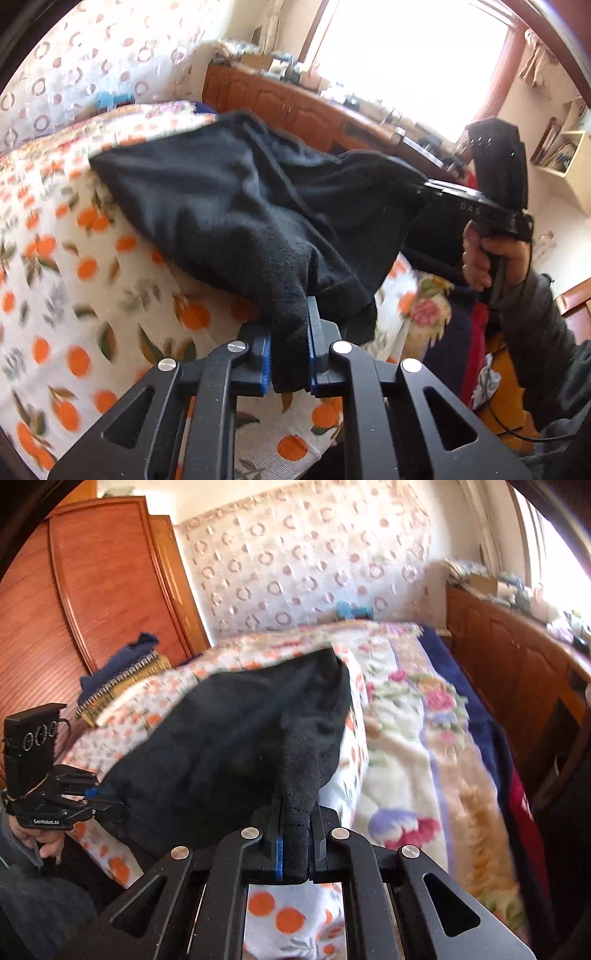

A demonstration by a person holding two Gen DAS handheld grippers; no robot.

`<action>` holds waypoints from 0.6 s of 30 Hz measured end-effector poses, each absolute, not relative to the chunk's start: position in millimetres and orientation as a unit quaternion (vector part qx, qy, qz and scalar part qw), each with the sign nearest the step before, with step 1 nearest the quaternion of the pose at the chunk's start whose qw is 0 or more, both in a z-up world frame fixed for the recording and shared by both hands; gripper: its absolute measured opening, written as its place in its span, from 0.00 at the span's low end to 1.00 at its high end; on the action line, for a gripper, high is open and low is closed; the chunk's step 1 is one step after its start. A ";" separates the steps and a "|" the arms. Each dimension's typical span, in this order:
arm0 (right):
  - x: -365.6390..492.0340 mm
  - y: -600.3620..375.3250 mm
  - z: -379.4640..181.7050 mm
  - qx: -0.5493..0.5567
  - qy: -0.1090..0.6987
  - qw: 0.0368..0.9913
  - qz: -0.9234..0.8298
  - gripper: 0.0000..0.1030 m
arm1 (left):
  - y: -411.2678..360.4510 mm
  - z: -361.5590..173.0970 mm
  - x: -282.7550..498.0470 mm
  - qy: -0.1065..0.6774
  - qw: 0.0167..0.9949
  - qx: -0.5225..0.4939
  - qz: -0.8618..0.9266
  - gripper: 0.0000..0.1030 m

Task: Fold small clothes
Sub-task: 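Grasp the folded shirt end with the left tool while the right tool grasps it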

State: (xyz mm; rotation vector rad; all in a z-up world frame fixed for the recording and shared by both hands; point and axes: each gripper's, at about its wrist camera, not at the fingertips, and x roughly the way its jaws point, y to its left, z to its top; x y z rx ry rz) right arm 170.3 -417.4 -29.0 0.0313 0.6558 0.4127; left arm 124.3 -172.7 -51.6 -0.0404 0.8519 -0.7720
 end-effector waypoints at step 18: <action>315.8 -375.6 10.3 0.007 0.312 0.930 0.197 0.08 | -131.7 -11.8 290.3 0.411 0.855 -0.078 -0.306 0.17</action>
